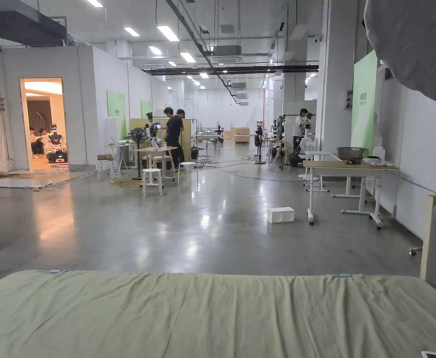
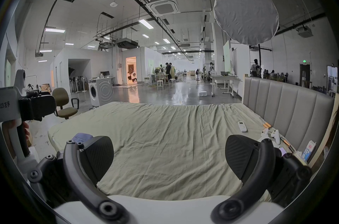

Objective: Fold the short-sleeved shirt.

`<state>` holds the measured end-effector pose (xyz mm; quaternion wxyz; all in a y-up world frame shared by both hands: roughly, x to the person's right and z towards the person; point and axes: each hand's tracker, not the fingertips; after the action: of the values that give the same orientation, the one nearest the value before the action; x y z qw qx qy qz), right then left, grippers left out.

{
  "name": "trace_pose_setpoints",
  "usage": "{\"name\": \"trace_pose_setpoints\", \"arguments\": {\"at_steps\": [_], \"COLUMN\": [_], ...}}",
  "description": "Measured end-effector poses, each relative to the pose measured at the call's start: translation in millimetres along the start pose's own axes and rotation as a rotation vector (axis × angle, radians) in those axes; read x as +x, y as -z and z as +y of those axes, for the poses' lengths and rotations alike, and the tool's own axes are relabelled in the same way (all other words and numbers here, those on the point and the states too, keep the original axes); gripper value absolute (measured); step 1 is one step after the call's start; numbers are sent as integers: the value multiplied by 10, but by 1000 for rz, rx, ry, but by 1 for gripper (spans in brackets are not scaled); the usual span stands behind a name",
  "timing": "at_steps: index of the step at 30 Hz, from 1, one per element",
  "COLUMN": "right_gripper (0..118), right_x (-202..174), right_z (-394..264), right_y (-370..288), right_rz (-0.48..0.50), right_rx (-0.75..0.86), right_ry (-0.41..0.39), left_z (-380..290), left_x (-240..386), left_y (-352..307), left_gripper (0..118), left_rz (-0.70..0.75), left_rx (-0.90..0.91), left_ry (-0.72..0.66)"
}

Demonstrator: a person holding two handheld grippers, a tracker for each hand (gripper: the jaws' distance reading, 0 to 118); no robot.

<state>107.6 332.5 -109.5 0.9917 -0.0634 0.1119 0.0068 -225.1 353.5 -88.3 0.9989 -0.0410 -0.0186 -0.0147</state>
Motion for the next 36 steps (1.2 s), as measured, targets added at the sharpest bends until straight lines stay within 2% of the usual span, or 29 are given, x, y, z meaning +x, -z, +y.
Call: {"name": "trace_pose_setpoints", "arguments": {"at_steps": [3,7,19,36], "right_gripper": [118,118,118,118], "right_x": [-11,-54,-73,-31], "right_z": [-9,-2,-35,-24], "right_y": [5,-7,11,-19], "right_rz": [-15,-17,2,-4], "right_rx": [-24,-11,-22,-9], "right_ry": [1,-64,-45,-1], "left_z": [-11,-33,-51,-28], "left_x": [-7,-3,117,151], "left_y": [8,11,-10,-42], "left_gripper": [118,118,118,118], "left_rz": [9,6,-32,-31], "left_rx": [-4,-17,-35,-18], "left_ry": [-17,-11,106,140]}}
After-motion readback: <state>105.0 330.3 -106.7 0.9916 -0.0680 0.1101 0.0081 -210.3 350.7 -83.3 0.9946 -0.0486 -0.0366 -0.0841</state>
